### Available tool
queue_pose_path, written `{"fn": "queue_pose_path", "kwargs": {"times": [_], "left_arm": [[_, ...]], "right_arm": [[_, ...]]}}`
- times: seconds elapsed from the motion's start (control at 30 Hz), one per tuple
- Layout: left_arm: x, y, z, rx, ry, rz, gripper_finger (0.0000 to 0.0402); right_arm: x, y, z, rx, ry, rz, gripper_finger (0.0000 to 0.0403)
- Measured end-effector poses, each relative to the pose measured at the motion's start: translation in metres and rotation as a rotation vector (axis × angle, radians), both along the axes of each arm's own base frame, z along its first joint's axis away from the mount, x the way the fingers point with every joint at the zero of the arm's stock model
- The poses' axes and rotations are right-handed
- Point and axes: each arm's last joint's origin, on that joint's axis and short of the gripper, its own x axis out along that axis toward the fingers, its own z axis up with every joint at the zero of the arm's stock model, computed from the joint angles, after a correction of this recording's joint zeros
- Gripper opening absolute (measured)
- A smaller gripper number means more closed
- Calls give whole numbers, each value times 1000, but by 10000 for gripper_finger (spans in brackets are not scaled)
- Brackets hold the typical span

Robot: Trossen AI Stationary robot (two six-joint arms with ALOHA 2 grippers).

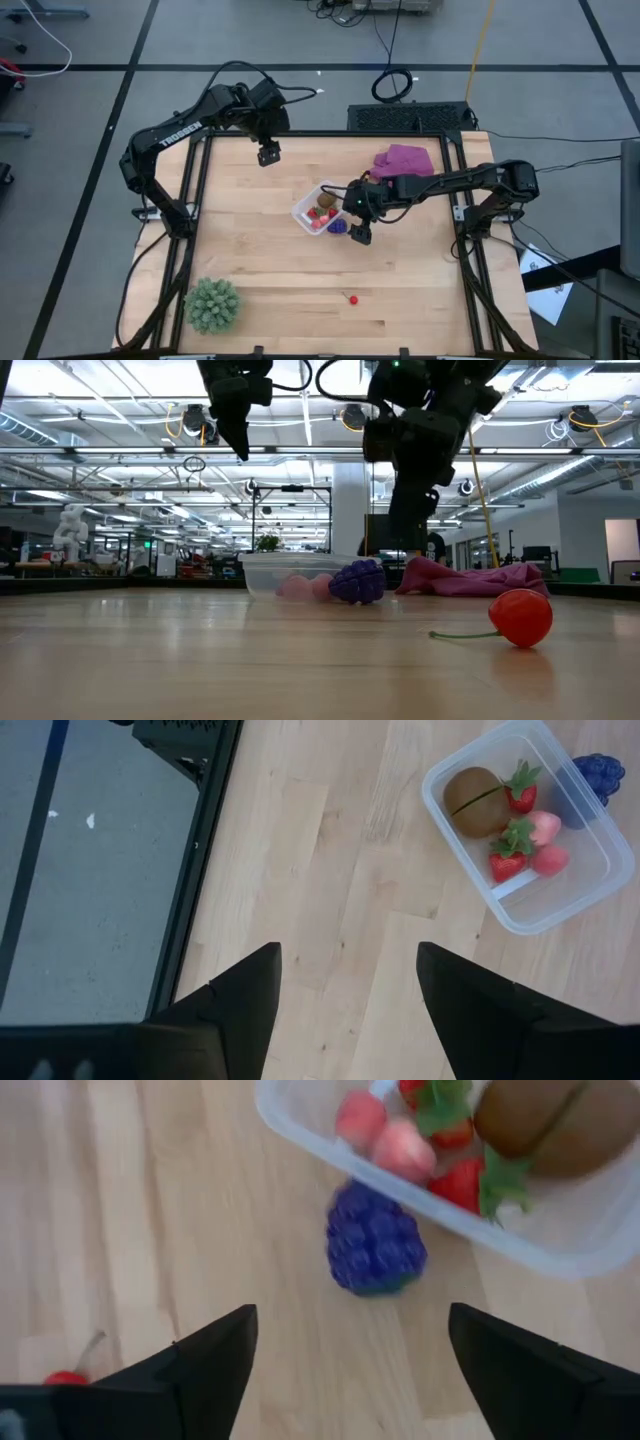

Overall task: Pick and placing Produce into tupperware
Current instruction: Put the blue raspberry into the transparent bin

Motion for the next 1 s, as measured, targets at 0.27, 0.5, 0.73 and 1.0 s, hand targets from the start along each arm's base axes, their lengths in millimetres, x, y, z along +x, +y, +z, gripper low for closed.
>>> {"fn": "queue_pose_path", "kwargs": {"times": [0.27, 0.5, 0.73, 1.0], "left_arm": [[0, 0, 0, 15, 6, -31, 239], [1, 0, 0, 19, 1, -34, 239], [1, 0, 0, 23, 0, -41, 239], [1, 0, 0, 38, 7, -40, 239]], "right_arm": [[0, -9, -6, 18, 39, -46, 339], [1, -15, -11, 90, 52, -63, 339], [8, -17, -22, 98, 52, -51, 339], [13, -18, -23, 79, 7, -25, 339]]}}
